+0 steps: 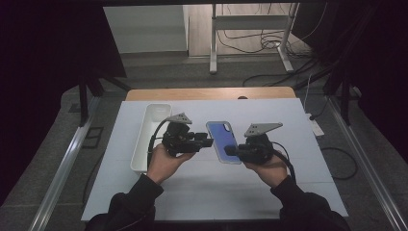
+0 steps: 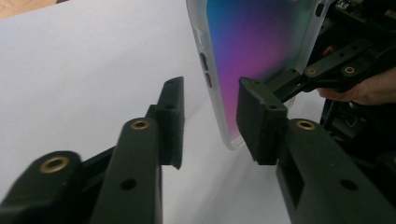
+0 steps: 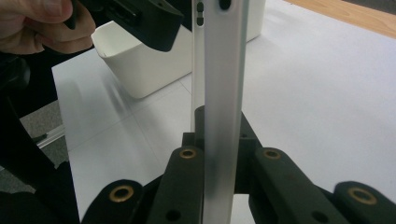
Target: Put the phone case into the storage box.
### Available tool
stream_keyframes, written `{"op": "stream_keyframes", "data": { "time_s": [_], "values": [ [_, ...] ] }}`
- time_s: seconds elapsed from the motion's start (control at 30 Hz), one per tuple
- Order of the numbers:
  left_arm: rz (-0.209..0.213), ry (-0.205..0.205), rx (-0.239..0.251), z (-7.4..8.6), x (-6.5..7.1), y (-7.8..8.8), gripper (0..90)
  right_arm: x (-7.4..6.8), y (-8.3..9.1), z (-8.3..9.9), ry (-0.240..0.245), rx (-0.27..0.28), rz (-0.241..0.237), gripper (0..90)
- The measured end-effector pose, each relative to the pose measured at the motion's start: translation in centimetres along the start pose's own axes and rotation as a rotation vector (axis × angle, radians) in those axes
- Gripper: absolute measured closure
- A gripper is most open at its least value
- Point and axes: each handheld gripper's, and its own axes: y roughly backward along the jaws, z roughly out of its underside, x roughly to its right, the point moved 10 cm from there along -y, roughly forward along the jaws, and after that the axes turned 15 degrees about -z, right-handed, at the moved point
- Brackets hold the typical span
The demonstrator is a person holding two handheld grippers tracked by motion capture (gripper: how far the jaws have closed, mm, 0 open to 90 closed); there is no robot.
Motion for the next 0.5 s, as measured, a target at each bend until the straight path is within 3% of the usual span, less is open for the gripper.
{"op": "stream_keyframes", "data": {
  "time_s": [0.23, 0.37, 0.5],
  "values": [
    [0.013, 0.009, -0.011, 0.12, 0.21, -0.21, 71.2, -0.08, -0.21, 0.07, 0.005, -0.007, 0.004, 85.3],
    [-0.006, 0.013, -0.017, 0.20, 0.05, -0.28, 80.0, -0.20, -0.36, 0.09, 0.013, -0.012, 0.008, 85.3],
    [0.014, 0.039, -0.013, 0.17, 0.03, -0.20, 82.8, -0.17, -0.44, 0.16, 0.019, -0.020, 0.015, 85.2]
  ]
}}
